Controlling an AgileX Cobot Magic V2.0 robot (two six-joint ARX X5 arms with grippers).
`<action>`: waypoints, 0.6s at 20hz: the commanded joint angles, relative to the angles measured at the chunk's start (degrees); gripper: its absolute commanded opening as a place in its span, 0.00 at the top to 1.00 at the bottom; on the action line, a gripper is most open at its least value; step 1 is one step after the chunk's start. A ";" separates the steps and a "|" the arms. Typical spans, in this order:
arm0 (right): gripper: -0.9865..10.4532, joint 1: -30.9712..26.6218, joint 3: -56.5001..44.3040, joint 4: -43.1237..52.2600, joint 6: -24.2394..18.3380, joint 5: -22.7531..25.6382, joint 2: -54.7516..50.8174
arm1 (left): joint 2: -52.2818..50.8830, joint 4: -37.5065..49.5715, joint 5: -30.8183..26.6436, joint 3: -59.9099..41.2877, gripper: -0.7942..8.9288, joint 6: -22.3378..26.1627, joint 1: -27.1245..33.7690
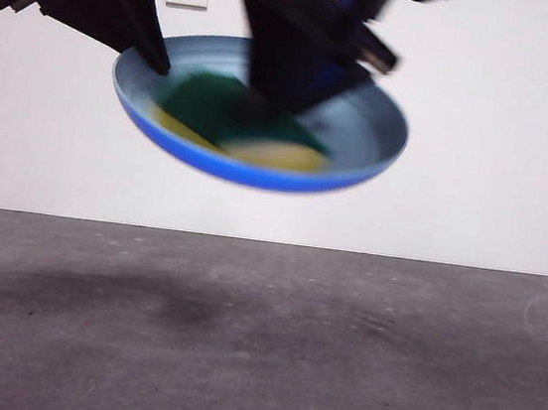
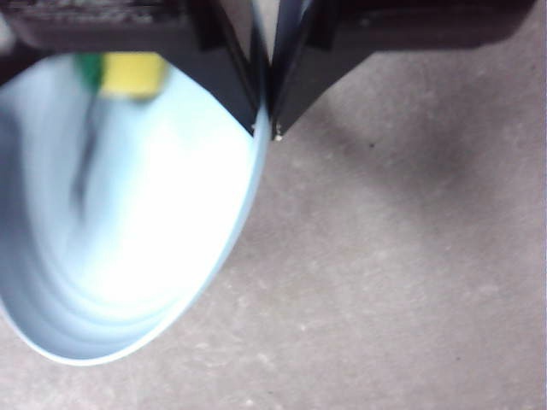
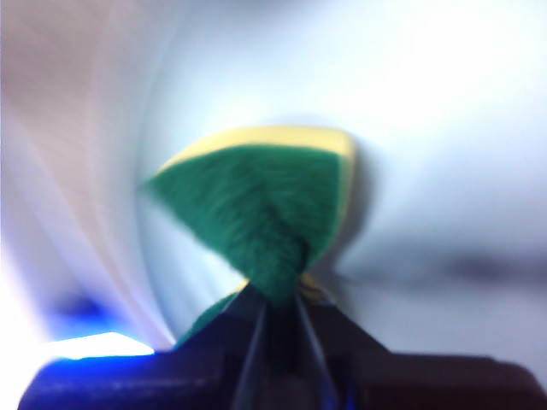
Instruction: Pick up the plate,pick up the cloth,clean the plate with the cloth
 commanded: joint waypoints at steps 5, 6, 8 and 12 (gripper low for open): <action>0.92 -3.69 -0.24 5.40 -1.03 24.68 -1.25 | -0.13 -3.26 2.08 0.07 0.93 -0.90 0.09; 0.92 -3.96 -0.24 8.24 -1.03 22.84 -1.27 | -0.13 -3.39 2.95 0.07 0.93 -0.76 0.09; 0.92 -4.74 -0.24 14.05 -1.01 16.17 -1.27 | -0.13 -3.28 4.55 0.07 0.93 -0.76 0.09; 0.92 -5.44 -0.24 19.82 1.07 -2.21 -0.90 | -0.13 -1.81 5.35 0.07 0.93 -0.83 0.09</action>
